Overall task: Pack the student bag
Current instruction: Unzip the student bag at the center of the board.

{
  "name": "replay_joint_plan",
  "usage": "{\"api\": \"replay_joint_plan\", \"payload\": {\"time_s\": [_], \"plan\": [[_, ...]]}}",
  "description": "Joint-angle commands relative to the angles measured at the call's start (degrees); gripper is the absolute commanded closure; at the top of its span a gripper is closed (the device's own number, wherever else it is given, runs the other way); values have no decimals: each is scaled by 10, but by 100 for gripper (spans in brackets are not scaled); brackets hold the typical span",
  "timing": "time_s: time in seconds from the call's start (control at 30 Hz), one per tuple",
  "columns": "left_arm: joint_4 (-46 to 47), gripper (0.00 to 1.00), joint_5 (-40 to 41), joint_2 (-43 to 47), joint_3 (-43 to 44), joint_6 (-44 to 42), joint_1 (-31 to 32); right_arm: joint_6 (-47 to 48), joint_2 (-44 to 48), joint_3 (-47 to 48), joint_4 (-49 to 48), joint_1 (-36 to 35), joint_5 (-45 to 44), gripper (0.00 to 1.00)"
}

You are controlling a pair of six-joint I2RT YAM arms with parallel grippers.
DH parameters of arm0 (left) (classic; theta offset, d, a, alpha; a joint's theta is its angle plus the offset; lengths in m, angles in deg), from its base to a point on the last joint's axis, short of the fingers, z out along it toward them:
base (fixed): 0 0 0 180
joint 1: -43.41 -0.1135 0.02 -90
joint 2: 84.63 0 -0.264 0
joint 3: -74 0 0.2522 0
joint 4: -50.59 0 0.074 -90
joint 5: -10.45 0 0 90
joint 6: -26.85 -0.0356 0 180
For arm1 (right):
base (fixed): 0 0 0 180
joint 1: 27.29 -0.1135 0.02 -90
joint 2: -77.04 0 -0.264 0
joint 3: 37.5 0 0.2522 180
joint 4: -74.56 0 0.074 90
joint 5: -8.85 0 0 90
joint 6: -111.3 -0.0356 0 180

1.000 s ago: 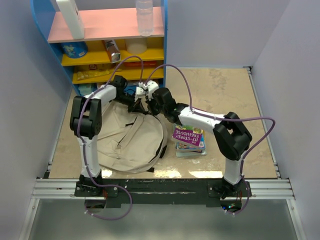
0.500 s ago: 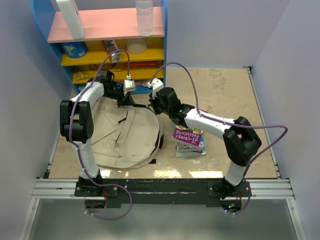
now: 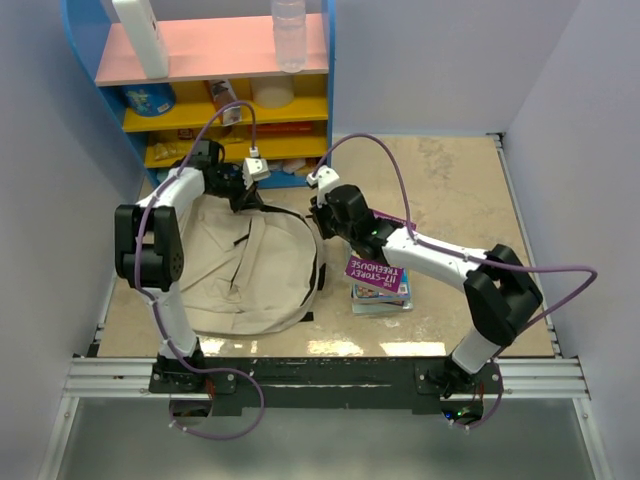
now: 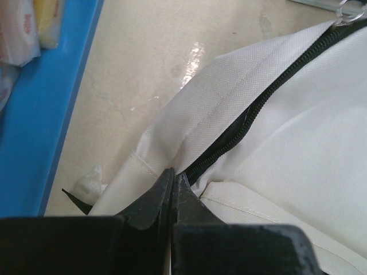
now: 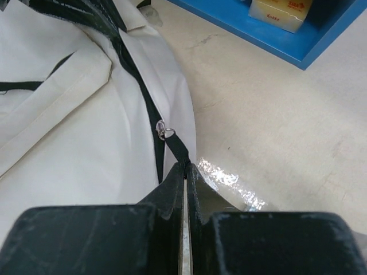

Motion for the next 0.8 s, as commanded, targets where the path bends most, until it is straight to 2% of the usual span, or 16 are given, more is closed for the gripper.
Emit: {"api": "replay_joint_plan", "payload": {"time_s": [0.0,0.53,0.77], "plan": [[54,100,57,38,-12,20,-27,-13,51,-19,-2,6,-34,100],[114,100,116,56,-40,80,-41,-56,127,-106,24,-20,-28,100],[120,100,125,60,-41,99,-41,-98,162,-139,39,-70,-46,100]]}}
